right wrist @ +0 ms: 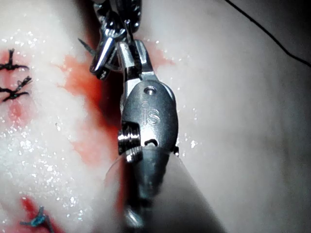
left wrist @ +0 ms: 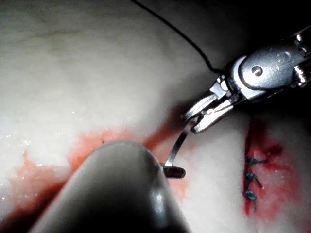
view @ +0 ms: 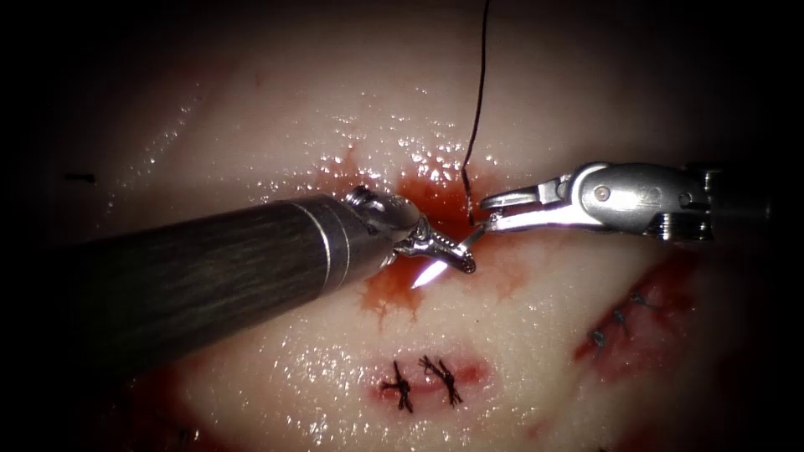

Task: Wound Closure

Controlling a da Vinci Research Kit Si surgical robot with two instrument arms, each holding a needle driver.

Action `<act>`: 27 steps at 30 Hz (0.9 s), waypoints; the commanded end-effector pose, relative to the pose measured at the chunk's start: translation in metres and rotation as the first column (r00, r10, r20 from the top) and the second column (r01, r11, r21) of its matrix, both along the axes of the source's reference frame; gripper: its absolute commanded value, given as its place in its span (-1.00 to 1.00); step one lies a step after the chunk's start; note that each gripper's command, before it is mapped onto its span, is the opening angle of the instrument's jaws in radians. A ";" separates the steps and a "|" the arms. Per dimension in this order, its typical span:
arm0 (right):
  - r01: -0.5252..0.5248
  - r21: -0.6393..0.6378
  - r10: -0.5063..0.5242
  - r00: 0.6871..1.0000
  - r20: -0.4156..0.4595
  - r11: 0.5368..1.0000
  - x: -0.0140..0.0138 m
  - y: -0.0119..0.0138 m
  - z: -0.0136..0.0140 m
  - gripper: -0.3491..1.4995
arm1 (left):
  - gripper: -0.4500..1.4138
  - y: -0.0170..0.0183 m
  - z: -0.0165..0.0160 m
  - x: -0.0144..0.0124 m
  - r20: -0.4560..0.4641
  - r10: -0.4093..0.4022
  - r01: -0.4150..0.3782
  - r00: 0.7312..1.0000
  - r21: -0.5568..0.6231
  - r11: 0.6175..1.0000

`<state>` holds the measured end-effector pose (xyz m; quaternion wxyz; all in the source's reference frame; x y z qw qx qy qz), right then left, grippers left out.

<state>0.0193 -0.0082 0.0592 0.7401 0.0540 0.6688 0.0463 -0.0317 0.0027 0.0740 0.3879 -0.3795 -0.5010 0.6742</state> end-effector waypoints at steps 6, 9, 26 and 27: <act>-0.026 0.043 0.025 0.999 0.029 0.999 0.0009 -0.0001 0.0011 -0.82 | -1.00 0.0001 0.0002 -0.0007 0.035 -0.078 0.078 0.996 -0.010 0.997; -0.044 0.061 0.042 0.998 0.042 0.997 0.0010 0.0001 0.0010 -0.31 | -1.00 -0.0004 0.0000 -0.0006 0.037 -0.130 0.131 0.991 -0.026 0.991; -0.419 0.048 0.410 0.902 0.132 0.907 0.0021 -0.0004 0.0003 0.71 | -1.00 -0.0009 -0.0004 0.0000 0.112 -0.424 0.431 0.899 -0.051 0.901; -0.453 0.045 0.445 0.888 0.116 0.891 0.0022 -0.0005 0.0003 0.74 | -1.00 -0.0009 -0.0004 -0.0001 0.119 -0.425 0.433 0.897 -0.048 0.900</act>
